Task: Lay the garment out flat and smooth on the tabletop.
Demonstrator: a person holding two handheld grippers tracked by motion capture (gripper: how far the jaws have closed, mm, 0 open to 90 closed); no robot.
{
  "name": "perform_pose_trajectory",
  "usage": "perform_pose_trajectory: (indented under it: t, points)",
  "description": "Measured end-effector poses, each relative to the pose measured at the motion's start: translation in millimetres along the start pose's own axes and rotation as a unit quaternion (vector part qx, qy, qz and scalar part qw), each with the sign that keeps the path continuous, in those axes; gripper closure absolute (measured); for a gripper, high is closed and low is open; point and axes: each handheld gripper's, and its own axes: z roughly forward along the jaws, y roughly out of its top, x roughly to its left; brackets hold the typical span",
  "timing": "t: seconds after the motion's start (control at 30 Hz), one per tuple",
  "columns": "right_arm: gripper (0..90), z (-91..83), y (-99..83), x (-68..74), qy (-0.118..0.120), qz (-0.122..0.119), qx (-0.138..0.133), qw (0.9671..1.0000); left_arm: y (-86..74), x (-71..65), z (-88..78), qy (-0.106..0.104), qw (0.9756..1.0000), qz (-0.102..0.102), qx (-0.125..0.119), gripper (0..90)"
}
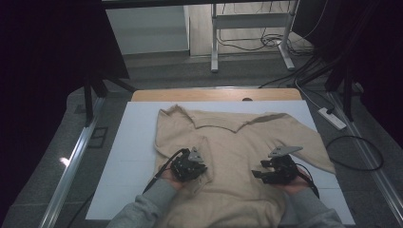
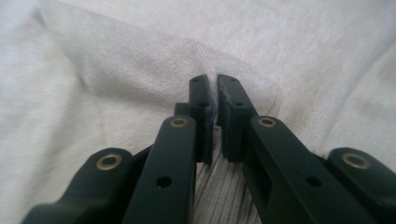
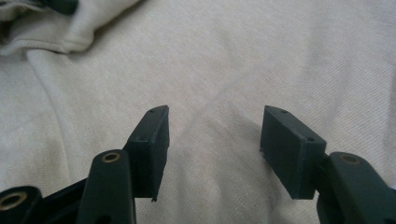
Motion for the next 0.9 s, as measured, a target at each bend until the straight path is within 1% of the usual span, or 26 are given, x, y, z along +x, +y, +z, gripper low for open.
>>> perform_pose_trajectory:
  t: [0.13, 0.2, 0.27, 0.43, 0.57, 0.67, 0.8, 0.9]
  points:
    - [41.9, -0.4, -0.1, -0.3, -0.002, 0.001, 0.000, 1.0000, -5.2, 7.5, -15.4, 0.015, 0.9997, -0.010, -0.018, 84.8]
    - [41.8, -0.4, 0.0, -0.5, -0.003, 0.001, 0.000, 1.0000, -8.7, 12.6, -22.0, 0.020, 0.9992, -0.021, -0.027, 84.9]
    - [41.8, -0.5, -0.1, -0.8, -0.003, 0.001, 0.000, 1.0000, -12.6, 17.9, -28.2, 0.028, 0.9986, -0.028, -0.034, 84.9]
    - [41.4, -1.1, -0.4, -2.3, -0.005, 0.004, 0.000, 1.0000, -21.8, 30.8, -42.9, 0.043, 0.9971, -0.044, -0.044, 84.9]
    - [40.9, -1.4, -0.8, -3.1, -0.005, 0.006, -0.001, 1.0000, -28.6, 39.2, -54.1, 0.059, 0.9955, -0.055, -0.050, 85.0]
    - [40.7, -1.4, -0.8, -3.0, -0.006, 0.006, -0.001, 1.0000, -34.1, 45.5, -63.5, 0.074, 0.9940, -0.061, -0.053, 85.1]
    - [40.6, -1.7, -1.0, -3.5, -0.007, 0.006, -0.001, 1.0000, -44.3, 54.2, -78.8, 0.102, 0.9908, -0.071, -0.055, 85.1]
    - [40.7, -1.6, -1.2, -4.0, -0.008, 0.006, -0.001, 0.9999, -54.6, 61.2, -91.6, 0.128, 0.9872, -0.078, -0.054, 85.1]
